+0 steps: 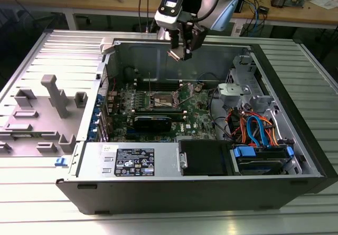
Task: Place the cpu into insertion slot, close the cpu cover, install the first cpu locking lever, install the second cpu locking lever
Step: 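Place the cpu into insertion slot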
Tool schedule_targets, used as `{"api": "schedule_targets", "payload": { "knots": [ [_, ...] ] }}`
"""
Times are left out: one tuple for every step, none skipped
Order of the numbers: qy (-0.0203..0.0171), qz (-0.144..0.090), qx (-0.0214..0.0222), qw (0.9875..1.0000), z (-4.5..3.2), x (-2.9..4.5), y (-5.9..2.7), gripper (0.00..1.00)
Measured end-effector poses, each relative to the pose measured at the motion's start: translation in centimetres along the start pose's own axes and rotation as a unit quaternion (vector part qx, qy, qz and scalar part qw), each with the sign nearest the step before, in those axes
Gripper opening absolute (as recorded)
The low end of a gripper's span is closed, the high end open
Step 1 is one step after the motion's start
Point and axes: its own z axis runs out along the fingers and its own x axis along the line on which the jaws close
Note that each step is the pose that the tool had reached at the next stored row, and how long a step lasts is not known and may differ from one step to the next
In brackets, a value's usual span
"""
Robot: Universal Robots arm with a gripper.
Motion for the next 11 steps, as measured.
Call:
{"api": "schedule_targets", "payload": {
  "knots": [
    [-0.001, 0.011, -0.0002, 0.9999, 0.04, 0.0, 0.0, 0.55],
    [-0.0018, 0.02, -0.0003, 0.9998, 0.07, 0.0, -0.01, 0.55],
    [-0.0023, 0.026, -0.0004, 0.9997, 0.11, 0.0, -0.01, 0.55],
    [-0.0028, 0.031, -0.0004, 0.9995, 0.16, 0.0, -0.03, 0.55],
    [-0.0029, 0.032, -0.0005, 0.9995, 0.17, 0.0, -0.03, 0.55],
    [-0.0029, 0.032, -0.0005, 0.9995, 0.18, 0.0, -0.03, 0.55],
    [-0.0029, 0.032, -0.0005, 0.9995, 0.18, 0.0, -0.03, 0.55],
    [-0.0029, 0.032, -0.0006, 0.9995, 0.18, 0.0, -0.03, 0.55],
    [-0.0029, 0.032, -0.0006, 0.9995, 0.18, 0.0, -0.03, 0.55],
    [-0.0029, 0.032, -0.0006, 0.9995, 0.18, 0.0, -0.03, 0.55],
    [-0.0029, 0.032, -0.0005, 0.9995, 0.18, 0.0, -0.03, 0.55]
  ]
}}
